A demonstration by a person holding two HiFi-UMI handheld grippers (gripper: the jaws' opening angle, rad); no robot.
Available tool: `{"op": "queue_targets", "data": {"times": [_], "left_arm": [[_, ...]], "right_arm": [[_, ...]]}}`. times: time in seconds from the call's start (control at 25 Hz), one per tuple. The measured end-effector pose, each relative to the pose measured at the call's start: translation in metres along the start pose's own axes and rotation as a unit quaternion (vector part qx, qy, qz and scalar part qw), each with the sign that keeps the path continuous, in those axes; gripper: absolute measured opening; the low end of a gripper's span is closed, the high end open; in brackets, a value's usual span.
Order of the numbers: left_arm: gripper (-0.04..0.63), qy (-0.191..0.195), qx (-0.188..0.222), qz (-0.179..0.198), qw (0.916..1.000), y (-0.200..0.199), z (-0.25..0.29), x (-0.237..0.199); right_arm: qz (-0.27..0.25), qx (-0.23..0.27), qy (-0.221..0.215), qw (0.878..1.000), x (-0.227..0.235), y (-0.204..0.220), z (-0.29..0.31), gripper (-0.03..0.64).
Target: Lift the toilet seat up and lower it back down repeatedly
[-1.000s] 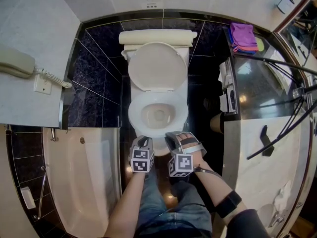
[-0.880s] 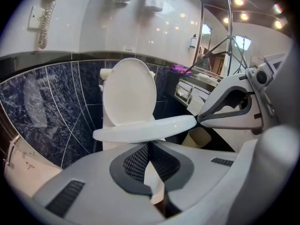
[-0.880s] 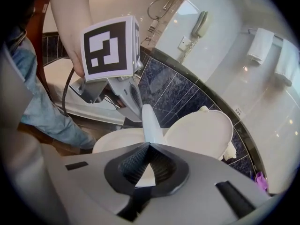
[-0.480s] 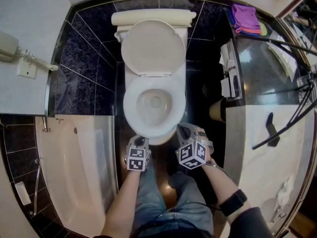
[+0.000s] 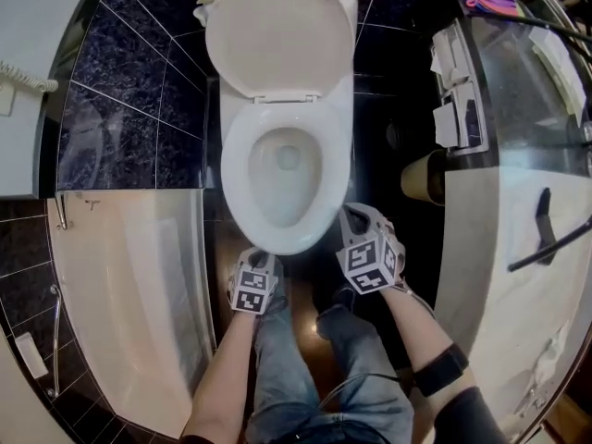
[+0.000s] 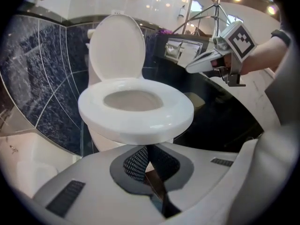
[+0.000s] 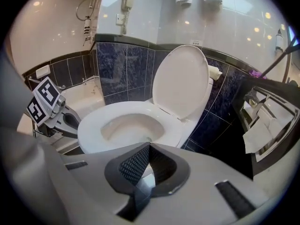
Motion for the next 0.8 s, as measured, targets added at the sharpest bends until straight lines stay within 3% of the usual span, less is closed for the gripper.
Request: {"op": "queue_targets", "data": {"times": [0.32,0.64,0.8], "left_arm": [[0.000,0.017,-0.029,0.012,0.9994,0.039,0.049,0.006],[0.000,0.014,-0.065,0.012,0.9977,0.057,0.063,0.007],[0.000,-0.001,-0.047,0.013,0.9988,0.058,0.057,0.002]], "right_arm": [[0.015,-0.013,-0.002,1.000,0.003,0.040,0.035,0.020],[0.015,-0.019,-0.006,1.000,-0.001,0.041,0.038,0.020],[0.012,-0.016,-0.003,1.000,0.001,0.035,0.038,0.020]]}}
Point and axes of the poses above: the fingertips, and each gripper's own axes: z forward along the fingers, x to its right, y out of its underside, the point moved 9 cm from there along -z, backward along the fingers, and after that the axes turned 14 degrees about -y, right-handed, at the moved point
